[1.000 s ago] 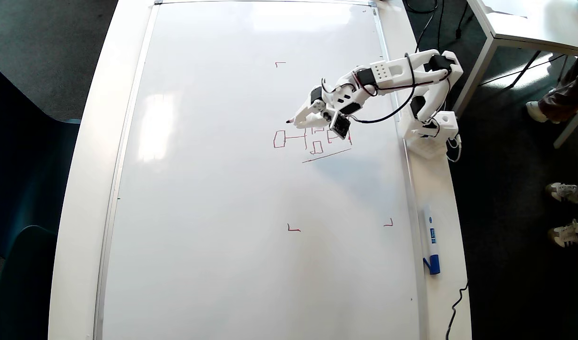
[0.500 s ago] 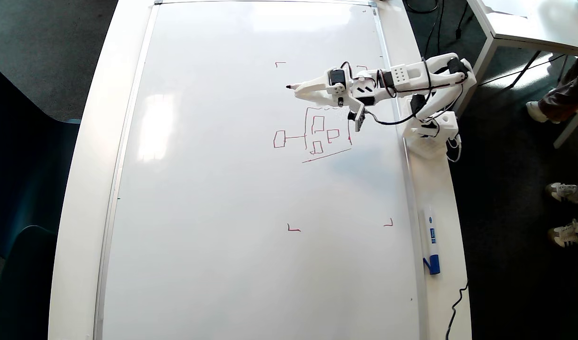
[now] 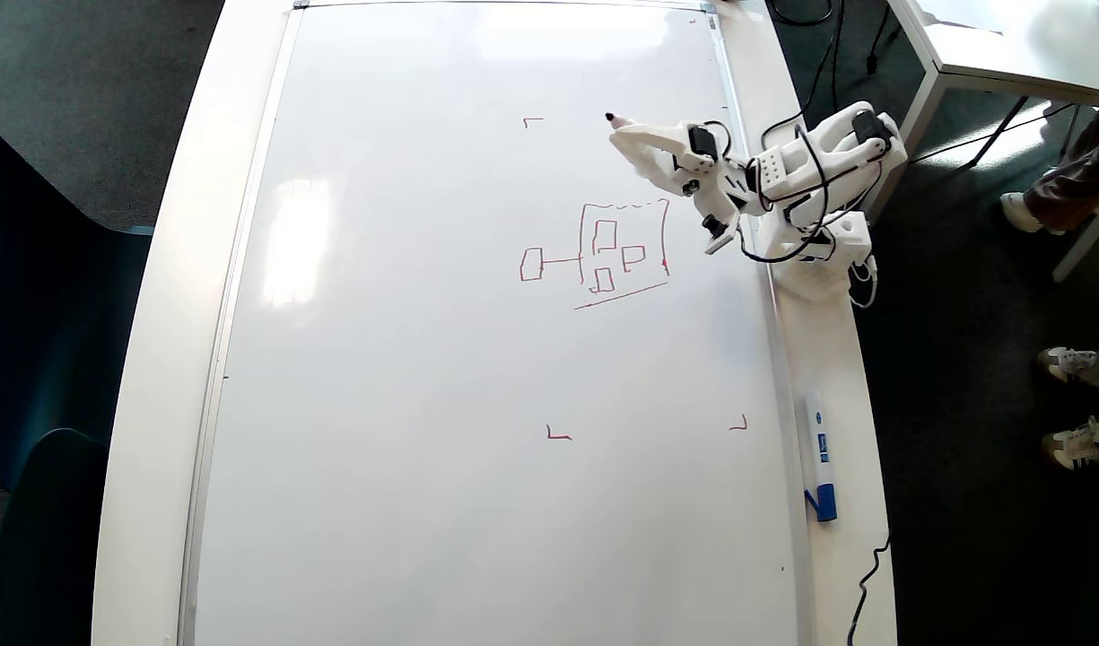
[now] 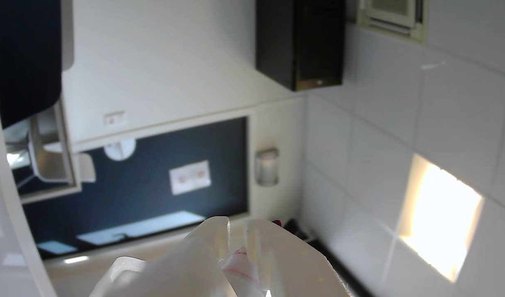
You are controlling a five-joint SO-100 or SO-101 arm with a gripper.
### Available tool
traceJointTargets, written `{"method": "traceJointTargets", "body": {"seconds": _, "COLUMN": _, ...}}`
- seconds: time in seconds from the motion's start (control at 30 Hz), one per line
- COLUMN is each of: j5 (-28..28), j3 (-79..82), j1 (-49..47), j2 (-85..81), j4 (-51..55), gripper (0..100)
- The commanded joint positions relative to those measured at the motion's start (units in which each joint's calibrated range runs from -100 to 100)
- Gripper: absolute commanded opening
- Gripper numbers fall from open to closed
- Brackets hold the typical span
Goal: Draw on a whiteboard a robot head using a pen attached to the gripper
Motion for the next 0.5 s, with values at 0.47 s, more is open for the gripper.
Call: {"method": "traceJointTargets", "body": {"seconds": 0.47, "j5": 6.47, "j3": 6.13, "j1": 0.77, "j2": -21.70, "j4": -25.58, "gripper": 1}}
